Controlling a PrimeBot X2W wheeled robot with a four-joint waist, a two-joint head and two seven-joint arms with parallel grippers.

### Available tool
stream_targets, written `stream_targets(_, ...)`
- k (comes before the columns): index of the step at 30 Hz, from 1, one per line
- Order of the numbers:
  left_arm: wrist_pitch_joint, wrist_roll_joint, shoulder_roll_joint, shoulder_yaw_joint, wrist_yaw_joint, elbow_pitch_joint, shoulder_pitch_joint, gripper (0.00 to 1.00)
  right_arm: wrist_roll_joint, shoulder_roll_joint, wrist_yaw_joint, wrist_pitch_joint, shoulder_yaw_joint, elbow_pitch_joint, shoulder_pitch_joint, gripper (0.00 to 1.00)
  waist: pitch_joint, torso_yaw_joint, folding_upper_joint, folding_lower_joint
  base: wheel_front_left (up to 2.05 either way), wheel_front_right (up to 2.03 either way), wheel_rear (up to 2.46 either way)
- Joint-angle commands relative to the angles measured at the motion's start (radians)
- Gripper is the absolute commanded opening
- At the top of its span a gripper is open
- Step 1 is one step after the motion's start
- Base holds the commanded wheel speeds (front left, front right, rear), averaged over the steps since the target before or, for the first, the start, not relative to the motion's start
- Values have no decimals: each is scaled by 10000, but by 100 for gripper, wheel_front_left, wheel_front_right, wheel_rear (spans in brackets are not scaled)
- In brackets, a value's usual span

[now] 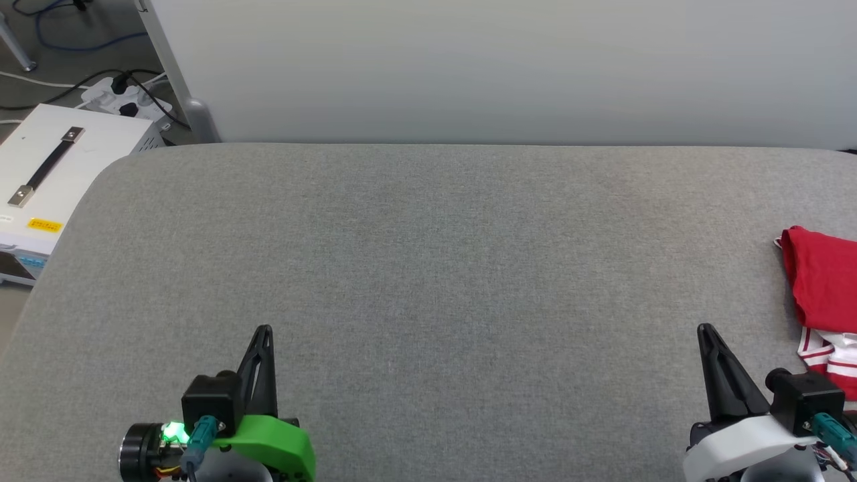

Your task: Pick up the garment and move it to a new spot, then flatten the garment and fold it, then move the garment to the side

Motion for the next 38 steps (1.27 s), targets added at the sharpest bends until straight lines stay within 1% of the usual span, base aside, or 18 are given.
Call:
stream_targets(1, 51, 108, -38, 41, 39, -57, -149, 0, -187, 28, -3, 60, 26, -61, -212, 0, -4, -6, 0, 0, 0, 0, 0)
stream_targets(38, 868, 330, -68, 232, 85, -424, -283, 0, -728, 191, -6, 881, 176, -112, -584, 0, -90, -150, 0, 0, 0, 0, 0)
